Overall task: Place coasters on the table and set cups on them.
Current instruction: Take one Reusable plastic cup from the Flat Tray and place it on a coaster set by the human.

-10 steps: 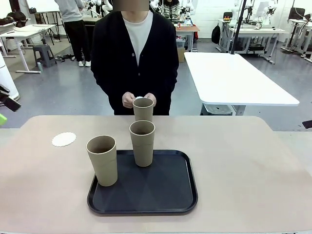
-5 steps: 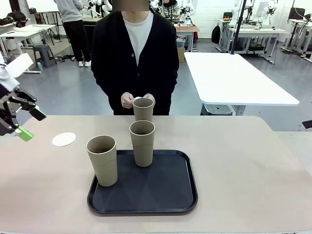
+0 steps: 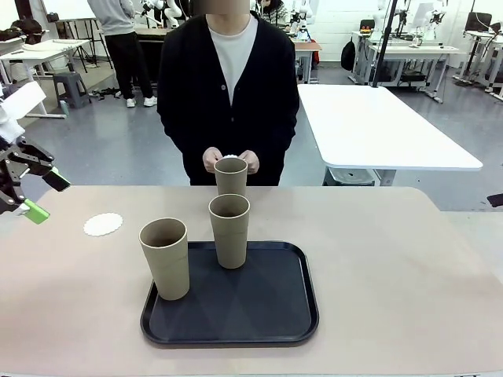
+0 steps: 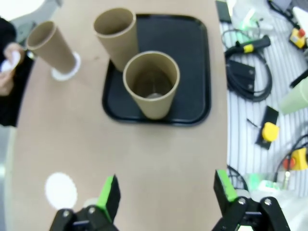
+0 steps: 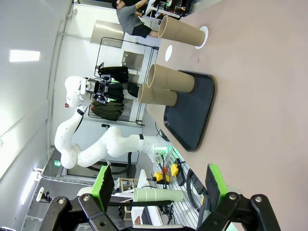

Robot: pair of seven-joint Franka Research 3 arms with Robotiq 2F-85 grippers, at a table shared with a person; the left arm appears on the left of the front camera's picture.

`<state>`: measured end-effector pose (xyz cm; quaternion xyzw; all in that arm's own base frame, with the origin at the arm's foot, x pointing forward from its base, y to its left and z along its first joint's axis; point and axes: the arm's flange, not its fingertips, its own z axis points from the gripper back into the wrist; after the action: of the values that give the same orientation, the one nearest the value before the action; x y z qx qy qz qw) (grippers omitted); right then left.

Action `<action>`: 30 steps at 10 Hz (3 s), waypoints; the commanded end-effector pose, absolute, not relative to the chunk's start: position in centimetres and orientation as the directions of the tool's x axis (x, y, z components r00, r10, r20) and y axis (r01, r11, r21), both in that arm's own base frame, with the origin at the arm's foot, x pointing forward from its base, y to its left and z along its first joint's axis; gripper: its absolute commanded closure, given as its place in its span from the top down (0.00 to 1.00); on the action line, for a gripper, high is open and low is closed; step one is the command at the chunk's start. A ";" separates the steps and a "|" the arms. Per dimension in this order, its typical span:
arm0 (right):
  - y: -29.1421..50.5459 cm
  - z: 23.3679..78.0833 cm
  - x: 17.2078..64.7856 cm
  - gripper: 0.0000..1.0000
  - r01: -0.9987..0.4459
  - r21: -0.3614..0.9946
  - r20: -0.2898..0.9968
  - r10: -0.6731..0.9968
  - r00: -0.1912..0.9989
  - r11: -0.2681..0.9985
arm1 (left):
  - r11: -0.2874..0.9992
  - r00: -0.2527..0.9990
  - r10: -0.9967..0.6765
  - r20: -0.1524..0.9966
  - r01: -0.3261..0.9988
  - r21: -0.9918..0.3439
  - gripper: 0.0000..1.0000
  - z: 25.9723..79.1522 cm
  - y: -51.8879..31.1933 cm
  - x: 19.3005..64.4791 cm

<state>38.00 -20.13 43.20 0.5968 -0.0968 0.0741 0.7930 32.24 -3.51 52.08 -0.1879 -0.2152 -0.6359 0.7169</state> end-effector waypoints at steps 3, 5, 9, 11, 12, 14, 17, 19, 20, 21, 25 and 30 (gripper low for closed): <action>-20.3 43.4 38.1 1.00 -0.234 0.934 0.241 0.008 0.970 0.270 | 0.047 0.087 -0.669 0.739 0.996 -0.076 1.00 47.9 -3.0 37.8; -20.3 43.4 38.1 1.00 -0.234 0.934 0.241 0.008 0.970 0.270 | 0.016 0.068 -0.620 0.782 0.997 -0.074 1.00 44.6 -3.1 39.4; -20.3 43.4 38.1 1.00 -0.234 0.934 0.241 0.008 0.970 0.270 | -0.243 -0.064 -0.522 0.851 0.967 -0.076 1.00 40.4 -2.3 39.0; -20.3 43.4 38.1 1.00 -0.234 0.934 0.241 0.008 0.970 0.270 | -0.302 -0.095 -0.505 0.858 0.950 -0.073 1.00 38.6 -1.1 38.9; -20.3 43.4 38.1 1.00 -0.234 0.934 0.241 0.008 0.970 0.270 | -0.262 -0.093 -0.507 0.857 0.964 -0.050 1.00 37.6 -0.9 38.9; -20.3 43.4 38.1 1.00 -0.234 0.934 0.241 0.008 0.970 0.270 | -0.189 -0.106 -0.512 0.852 0.982 0.009 1.00 36.0 -0.8 39.1; -20.3 43.4 38.1 1.00 -0.234 0.934 0.241 0.008 0.970 0.270 | -0.119 -0.070 -0.493 0.867 0.993 0.013 1.00 33.8 -1.4 38.9; -20.3 43.4 38.1 1.00 -0.234 0.934 0.241 0.008 0.970 0.270 | -0.073 -0.030 -0.471 0.882 0.997 -0.005 1.00 32.5 -2.2 38.7; -20.3 43.4 38.1 1.00 -0.234 0.934 0.241 0.008 0.970 0.270 | -0.071 -0.015 -0.456 0.890 0.997 -0.020 1.00 32.4 -2.5 38.6; -20.3 43.4 38.1 1.00 -0.234 0.934 0.241 0.008 0.970 0.270 | -0.063 -0.008 -0.454 0.891 0.998 -0.023 1.00 32.3 -2.4 38.6; -20.3 43.4 38.1 1.00 -0.234 0.934 0.241 0.008 0.970 0.270 | -0.078 0.015 -0.474 0.881 0.995 -0.058 1.00 32.7 -2.4 38.6; -20.3 43.4 38.1 1.00 -0.234 0.934 0.241 0.008 0.970 0.270 | -0.027 0.046 -0.415 0.909 0.998 -0.062 1.00 31.6 -2.5 39.0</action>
<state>38.01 -20.10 43.20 0.5970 -0.0964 0.0744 0.7930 38.79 -2.50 32.35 -0.3986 -0.3367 -0.6066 0.5998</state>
